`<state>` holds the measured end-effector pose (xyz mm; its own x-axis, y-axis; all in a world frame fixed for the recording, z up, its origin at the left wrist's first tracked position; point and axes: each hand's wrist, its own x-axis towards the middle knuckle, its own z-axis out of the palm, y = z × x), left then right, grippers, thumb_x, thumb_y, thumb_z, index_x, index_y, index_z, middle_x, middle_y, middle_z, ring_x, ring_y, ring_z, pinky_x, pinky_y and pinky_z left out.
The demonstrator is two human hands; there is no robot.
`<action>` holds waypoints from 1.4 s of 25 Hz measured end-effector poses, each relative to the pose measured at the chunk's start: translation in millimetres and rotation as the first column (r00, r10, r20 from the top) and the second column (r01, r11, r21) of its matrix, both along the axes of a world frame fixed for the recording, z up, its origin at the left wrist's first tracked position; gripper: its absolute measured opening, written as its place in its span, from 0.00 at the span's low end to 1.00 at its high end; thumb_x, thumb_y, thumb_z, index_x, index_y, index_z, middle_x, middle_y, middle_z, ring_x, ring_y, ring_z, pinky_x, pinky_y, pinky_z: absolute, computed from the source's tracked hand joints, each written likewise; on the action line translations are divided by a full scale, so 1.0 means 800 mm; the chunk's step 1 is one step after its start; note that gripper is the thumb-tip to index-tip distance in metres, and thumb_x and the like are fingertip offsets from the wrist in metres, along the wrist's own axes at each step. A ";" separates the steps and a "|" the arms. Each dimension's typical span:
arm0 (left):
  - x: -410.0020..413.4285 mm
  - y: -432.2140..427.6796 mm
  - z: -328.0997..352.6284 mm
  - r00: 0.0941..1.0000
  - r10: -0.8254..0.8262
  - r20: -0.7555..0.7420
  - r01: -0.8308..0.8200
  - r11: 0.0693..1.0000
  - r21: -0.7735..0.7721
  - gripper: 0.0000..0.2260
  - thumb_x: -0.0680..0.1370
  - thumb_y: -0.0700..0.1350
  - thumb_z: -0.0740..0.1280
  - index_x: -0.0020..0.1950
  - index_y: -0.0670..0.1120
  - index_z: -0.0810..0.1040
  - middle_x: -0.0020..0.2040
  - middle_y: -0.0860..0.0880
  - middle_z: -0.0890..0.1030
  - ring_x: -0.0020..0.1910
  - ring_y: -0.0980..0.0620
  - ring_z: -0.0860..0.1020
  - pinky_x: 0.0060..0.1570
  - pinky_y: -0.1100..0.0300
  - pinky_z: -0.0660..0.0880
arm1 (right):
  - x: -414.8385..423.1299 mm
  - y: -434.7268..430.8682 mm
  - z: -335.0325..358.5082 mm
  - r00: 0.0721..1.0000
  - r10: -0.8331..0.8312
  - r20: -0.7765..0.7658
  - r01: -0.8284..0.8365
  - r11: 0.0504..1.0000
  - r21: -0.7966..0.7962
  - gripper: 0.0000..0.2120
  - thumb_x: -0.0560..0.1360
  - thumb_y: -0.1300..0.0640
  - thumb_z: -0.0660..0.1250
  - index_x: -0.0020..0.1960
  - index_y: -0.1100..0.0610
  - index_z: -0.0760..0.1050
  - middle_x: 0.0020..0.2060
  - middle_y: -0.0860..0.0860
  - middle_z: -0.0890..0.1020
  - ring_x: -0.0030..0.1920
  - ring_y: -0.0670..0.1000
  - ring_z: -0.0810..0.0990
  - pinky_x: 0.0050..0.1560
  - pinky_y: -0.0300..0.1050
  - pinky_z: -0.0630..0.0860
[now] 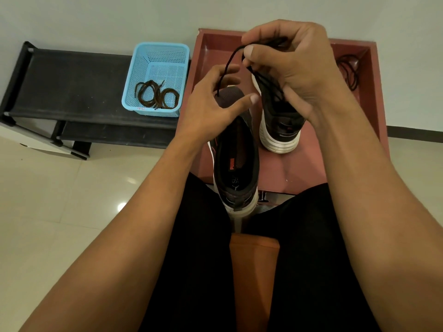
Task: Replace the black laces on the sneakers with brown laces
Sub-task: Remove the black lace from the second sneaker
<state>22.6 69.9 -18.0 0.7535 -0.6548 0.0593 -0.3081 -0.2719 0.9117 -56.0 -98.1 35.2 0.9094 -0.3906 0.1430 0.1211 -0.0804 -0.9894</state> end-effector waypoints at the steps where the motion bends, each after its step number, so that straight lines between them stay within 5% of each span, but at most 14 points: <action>1: -0.002 -0.002 0.001 1.000 -0.012 -0.016 0.012 0.999 -0.032 0.29 0.74 0.55 0.79 0.72 0.51 0.74 0.65 0.55 0.81 0.65 0.63 0.78 0.66 0.62 0.75 | 0.001 0.000 0.001 1.000 0.012 0.017 -0.013 0.998 0.058 0.08 0.75 0.66 0.76 0.54 0.65 0.84 0.43 0.58 0.87 0.47 0.57 0.86 0.54 0.49 0.81; 6: -0.016 -0.014 0.013 0.996 -0.084 0.016 0.085 0.988 -0.127 0.28 0.77 0.48 0.78 0.74 0.50 0.71 0.69 0.56 0.78 0.69 0.67 0.74 0.69 0.67 0.71 | 0.004 0.006 0.014 0.990 0.079 0.113 -0.095 0.984 0.149 0.08 0.76 0.69 0.74 0.55 0.67 0.83 0.41 0.57 0.86 0.46 0.58 0.85 0.54 0.52 0.81; 8: -0.018 -0.018 0.010 0.996 -0.093 -0.001 0.092 0.988 -0.126 0.22 0.79 0.48 0.76 0.70 0.47 0.76 0.65 0.52 0.82 0.65 0.60 0.79 0.70 0.56 0.75 | 0.004 0.008 0.017 0.986 0.099 0.131 -0.121 0.978 0.171 0.08 0.77 0.69 0.73 0.56 0.67 0.82 0.41 0.56 0.86 0.46 0.57 0.85 0.54 0.51 0.81; 11: -0.016 -0.021 0.006 0.996 -0.091 -0.020 0.088 0.989 -0.122 0.08 0.82 0.48 0.71 0.57 0.45 0.84 0.51 0.46 0.87 0.50 0.46 0.85 0.57 0.44 0.80 | 0.003 0.003 0.017 0.986 0.079 0.144 -0.111 0.966 0.232 0.08 0.77 0.70 0.73 0.55 0.66 0.82 0.40 0.56 0.86 0.45 0.55 0.85 0.53 0.47 0.80; 14: -0.009 -0.014 0.006 0.996 -0.075 -0.055 0.066 0.986 -0.152 0.10 0.85 0.45 0.67 0.49 0.42 0.82 0.44 0.48 0.85 0.41 0.56 0.83 0.49 0.56 0.79 | 0.000 -0.013 0.011 0.990 -0.023 0.138 -0.020 0.953 0.302 0.08 0.76 0.71 0.73 0.55 0.67 0.82 0.40 0.57 0.86 0.44 0.54 0.84 0.51 0.45 0.79; 19: -0.002 -0.012 0.004 0.978 -0.007 -0.209 -0.044 0.971 -0.234 0.14 0.87 0.49 0.60 0.44 0.45 0.75 0.37 0.50 0.77 0.42 0.50 0.81 0.50 0.53 0.78 | -0.011 -0.047 -0.009 0.975 -0.214 0.065 0.173 0.906 0.385 0.07 0.75 0.73 0.72 0.52 0.67 0.82 0.37 0.57 0.85 0.41 0.53 0.84 0.48 0.44 0.79; 25: 0.002 -0.020 0.014 0.839 0.028 -0.543 -0.315 0.838 -0.444 0.13 0.89 0.47 0.56 0.51 0.41 0.75 0.51 0.43 0.82 0.55 0.46 0.81 0.65 0.46 0.75 | -0.008 -0.038 -0.041 0.973 -0.193 -0.128 0.207 0.973 0.102 0.06 0.74 0.66 0.76 0.50 0.64 0.85 0.39 0.59 0.88 0.39 0.52 0.84 0.43 0.45 0.78; 28: 0.002 -0.027 0.029 0.787 -0.047 -0.615 -0.382 0.746 -0.546 0.13 0.88 0.44 0.58 0.47 0.42 0.74 0.55 0.43 0.80 0.59 0.48 0.79 0.71 0.45 0.73 | -0.004 -0.025 -0.042 0.973 -0.176 -0.149 0.175 0.984 -0.023 0.05 0.75 0.65 0.75 0.50 0.65 0.85 0.39 0.59 0.88 0.37 0.49 0.85 0.40 0.41 0.78; 32: 0.009 -0.039 0.038 0.759 -0.148 -0.633 -0.394 0.670 -0.629 0.10 0.89 0.44 0.57 0.55 0.41 0.75 0.61 0.44 0.83 0.66 0.48 0.79 0.68 0.53 0.74 | 0.005 -0.006 -0.045 0.984 -0.088 -0.152 0.084 0.996 -0.032 0.05 0.75 0.67 0.75 0.51 0.64 0.84 0.44 0.59 0.88 0.42 0.55 0.88 0.46 0.45 0.84; 35: 0.010 -0.055 0.043 0.738 -0.151 -0.658 -0.405 0.681 -0.610 0.12 0.89 0.47 0.54 0.60 0.41 0.72 0.59 0.43 0.85 0.63 0.48 0.82 0.64 0.55 0.76 | 0.006 0.004 -0.041 0.985 -0.032 -0.170 0.044 0.997 0.066 0.05 0.77 0.70 0.73 0.52 0.67 0.81 0.41 0.60 0.87 0.37 0.50 0.87 0.39 0.38 0.81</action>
